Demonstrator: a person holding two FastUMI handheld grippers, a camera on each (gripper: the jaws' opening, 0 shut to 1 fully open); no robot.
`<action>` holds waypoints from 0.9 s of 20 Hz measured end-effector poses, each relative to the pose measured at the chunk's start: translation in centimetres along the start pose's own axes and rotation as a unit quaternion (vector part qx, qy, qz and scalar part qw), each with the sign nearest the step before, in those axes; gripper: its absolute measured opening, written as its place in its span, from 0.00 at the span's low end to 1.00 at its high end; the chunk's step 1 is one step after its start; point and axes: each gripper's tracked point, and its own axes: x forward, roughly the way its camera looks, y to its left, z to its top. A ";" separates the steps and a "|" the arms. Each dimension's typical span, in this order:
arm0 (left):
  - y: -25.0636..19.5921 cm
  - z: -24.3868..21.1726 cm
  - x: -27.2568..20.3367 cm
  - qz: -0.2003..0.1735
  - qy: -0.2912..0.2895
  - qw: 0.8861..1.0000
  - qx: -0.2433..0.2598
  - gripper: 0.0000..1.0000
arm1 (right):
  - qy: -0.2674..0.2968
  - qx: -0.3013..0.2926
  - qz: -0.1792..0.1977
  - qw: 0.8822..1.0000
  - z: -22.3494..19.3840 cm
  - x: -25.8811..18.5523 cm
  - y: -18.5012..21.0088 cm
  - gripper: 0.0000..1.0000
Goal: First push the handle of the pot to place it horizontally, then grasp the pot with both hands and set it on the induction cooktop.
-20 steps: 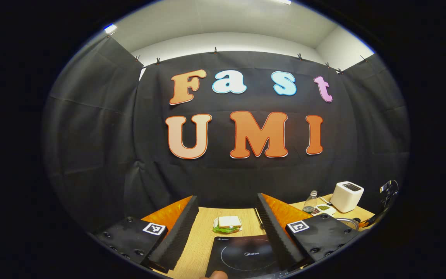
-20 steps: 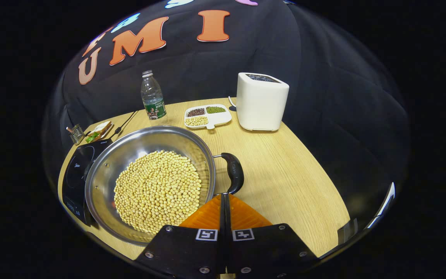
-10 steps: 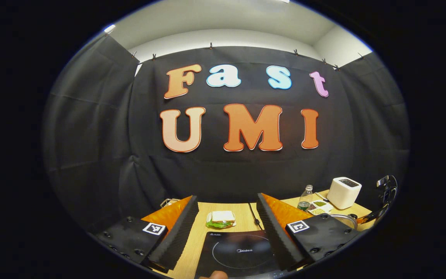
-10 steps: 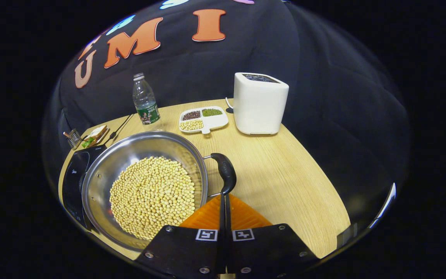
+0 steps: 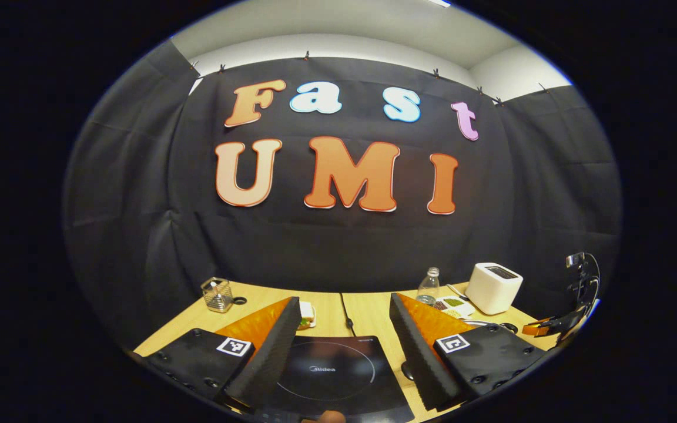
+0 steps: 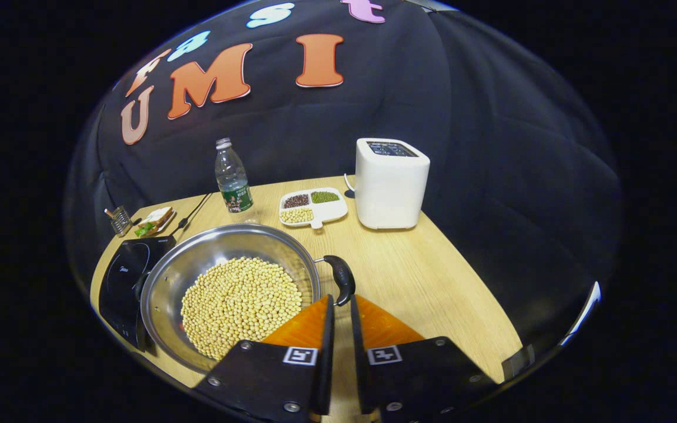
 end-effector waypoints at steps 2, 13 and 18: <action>-1.4 -1.9 0.3 -0.014 0.016 1.000 -0.012 1.00 | -0.008 0.000 0.004 1.000 0.5 0.0 0.4 0.42; -10.4 -15.2 3.1 -0.084 0.158 0.984 -0.015 0.96 | 0.016 0.009 0.009 1.000 -0.3 3.9 1.2 0.81; -12.1 -20.2 4.1 -0.086 0.223 0.971 -0.030 0.97 | 0.032 0.010 0.012 0.999 -1.0 5.4 1.5 0.81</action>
